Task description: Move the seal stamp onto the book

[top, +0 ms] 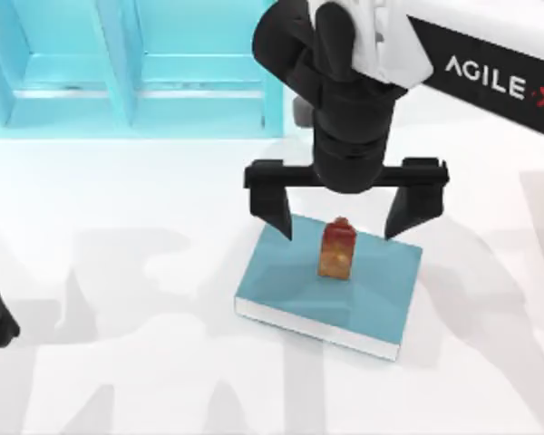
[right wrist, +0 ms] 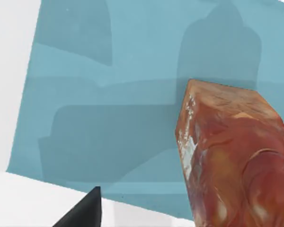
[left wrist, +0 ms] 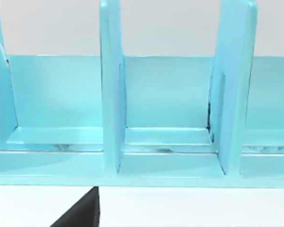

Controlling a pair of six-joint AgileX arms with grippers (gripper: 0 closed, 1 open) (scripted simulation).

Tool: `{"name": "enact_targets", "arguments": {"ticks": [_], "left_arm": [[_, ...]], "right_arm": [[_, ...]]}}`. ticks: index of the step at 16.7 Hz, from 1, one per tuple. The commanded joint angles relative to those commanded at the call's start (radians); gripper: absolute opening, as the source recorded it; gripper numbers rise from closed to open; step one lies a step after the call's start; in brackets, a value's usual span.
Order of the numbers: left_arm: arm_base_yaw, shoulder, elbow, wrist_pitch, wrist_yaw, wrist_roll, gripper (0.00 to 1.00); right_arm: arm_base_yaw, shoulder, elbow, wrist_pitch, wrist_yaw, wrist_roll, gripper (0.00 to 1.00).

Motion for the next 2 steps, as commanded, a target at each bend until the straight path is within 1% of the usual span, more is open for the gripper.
{"name": "enact_targets", "arguments": {"ticks": [2], "left_arm": [[0.000, 0.000, 0.000, 0.000, 0.000, 0.000, 1.00]], "right_arm": [[-0.001, -0.004, 0.018, -0.017, 0.001, -0.001, 1.00]]}}
